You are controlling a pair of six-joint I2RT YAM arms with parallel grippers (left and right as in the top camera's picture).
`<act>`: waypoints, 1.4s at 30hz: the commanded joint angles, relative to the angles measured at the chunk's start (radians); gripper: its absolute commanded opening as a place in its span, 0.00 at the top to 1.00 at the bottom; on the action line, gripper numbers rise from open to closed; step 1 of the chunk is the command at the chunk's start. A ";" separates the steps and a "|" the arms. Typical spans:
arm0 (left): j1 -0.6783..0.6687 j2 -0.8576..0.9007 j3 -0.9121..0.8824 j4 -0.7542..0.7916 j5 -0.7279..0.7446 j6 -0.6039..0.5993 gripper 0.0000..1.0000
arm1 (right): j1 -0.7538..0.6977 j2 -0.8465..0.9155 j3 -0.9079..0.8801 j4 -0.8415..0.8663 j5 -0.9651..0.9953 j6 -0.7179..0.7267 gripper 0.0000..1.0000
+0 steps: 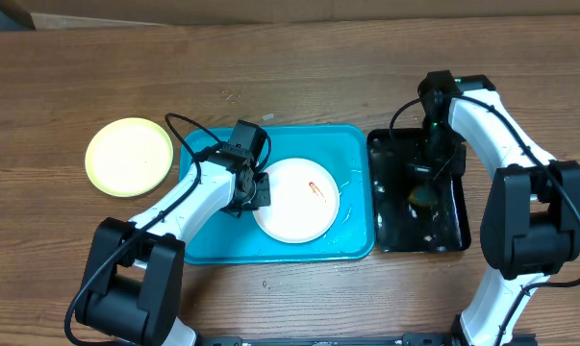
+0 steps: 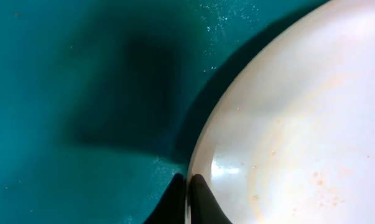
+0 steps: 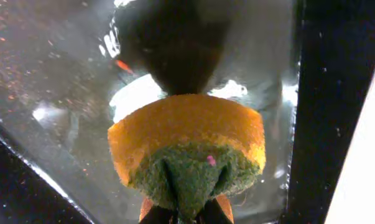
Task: Clean dirty plates on tray and stack at the side
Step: 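Dip and squeeze the sponge in the black tray water with the right gripper, then wipe the white plate with the sponge using the right gripper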
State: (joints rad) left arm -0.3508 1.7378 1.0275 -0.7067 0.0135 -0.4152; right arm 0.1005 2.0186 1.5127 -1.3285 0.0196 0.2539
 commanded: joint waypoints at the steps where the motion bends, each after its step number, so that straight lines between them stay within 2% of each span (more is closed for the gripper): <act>1: 0.006 0.007 0.015 -0.010 -0.023 0.056 0.96 | 0.001 -0.025 0.024 -0.023 -0.008 -0.023 0.96; 4: 0.006 0.007 0.015 -0.016 -0.024 0.057 0.96 | -0.001 -0.031 0.042 -0.035 -0.047 0.029 0.96; 6: 0.006 0.007 0.015 -0.016 -0.024 0.057 0.96 | 0.008 -0.031 0.048 -0.039 -0.132 -0.051 0.96; 7: 0.006 0.007 0.015 -0.015 -0.024 0.057 0.96 | 0.013 -0.031 0.053 -0.056 -0.085 -0.064 0.96; 9: 0.006 0.007 0.015 -0.014 -0.025 0.057 0.96 | 0.016 -0.033 0.060 -0.069 0.026 0.047 0.96; 10: 0.006 0.007 0.015 -0.014 -0.024 0.057 0.96 | 0.016 -0.033 0.061 -0.055 0.009 0.088 0.96; 11: 0.006 0.007 0.015 -0.015 -0.024 0.057 0.96 | 0.019 -0.034 0.061 -0.029 -0.122 0.006 0.96; 13: 0.006 0.007 0.015 -0.015 -0.024 0.057 0.96 | 0.034 -0.034 0.061 -0.050 -0.117 -0.086 0.96; 15: 0.006 0.007 0.015 -0.016 -0.024 0.057 0.96 | 0.035 -0.036 0.063 -0.066 -0.010 0.035 0.96; 16: 0.006 0.007 0.015 -0.018 -0.024 0.057 0.96 | 0.035 -0.036 0.063 -0.056 -0.025 0.084 0.96; 18: 0.006 0.007 0.015 -0.019 -0.024 0.057 0.96 | 0.042 -0.036 0.062 -0.038 -0.152 -0.003 0.96; 19: 0.006 0.007 0.015 -0.019 -0.024 0.057 0.96 | 0.051 -0.036 0.063 -0.049 -0.181 -0.076 0.96; 20: 0.006 0.007 0.015 -0.019 -0.024 0.057 0.96 | 0.058 -0.037 0.063 -0.068 -0.151 -0.088 0.96; 23: 0.006 0.007 0.015 -0.020 -0.020 0.056 0.96 | 0.061 -0.038 0.062 -0.079 -0.068 0.061 0.96; 29: 0.006 0.007 0.015 -0.022 -0.021 0.057 0.96 | 0.071 -0.039 0.071 -0.089 -0.115 0.003 0.96; 36: 0.006 0.007 0.015 -0.021 -0.020 0.056 0.96 | 0.093 -0.039 0.227 -0.171 -0.135 0.000 0.96; 42: 0.005 0.007 0.015 -0.021 -0.020 0.056 0.96 | 0.224 -0.038 0.309 -0.133 -0.134 -0.024 0.96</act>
State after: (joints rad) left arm -0.3508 1.7378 1.0294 -0.7219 0.0132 -0.3817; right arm 0.2337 2.0151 1.7866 -1.4940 -0.0978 0.2596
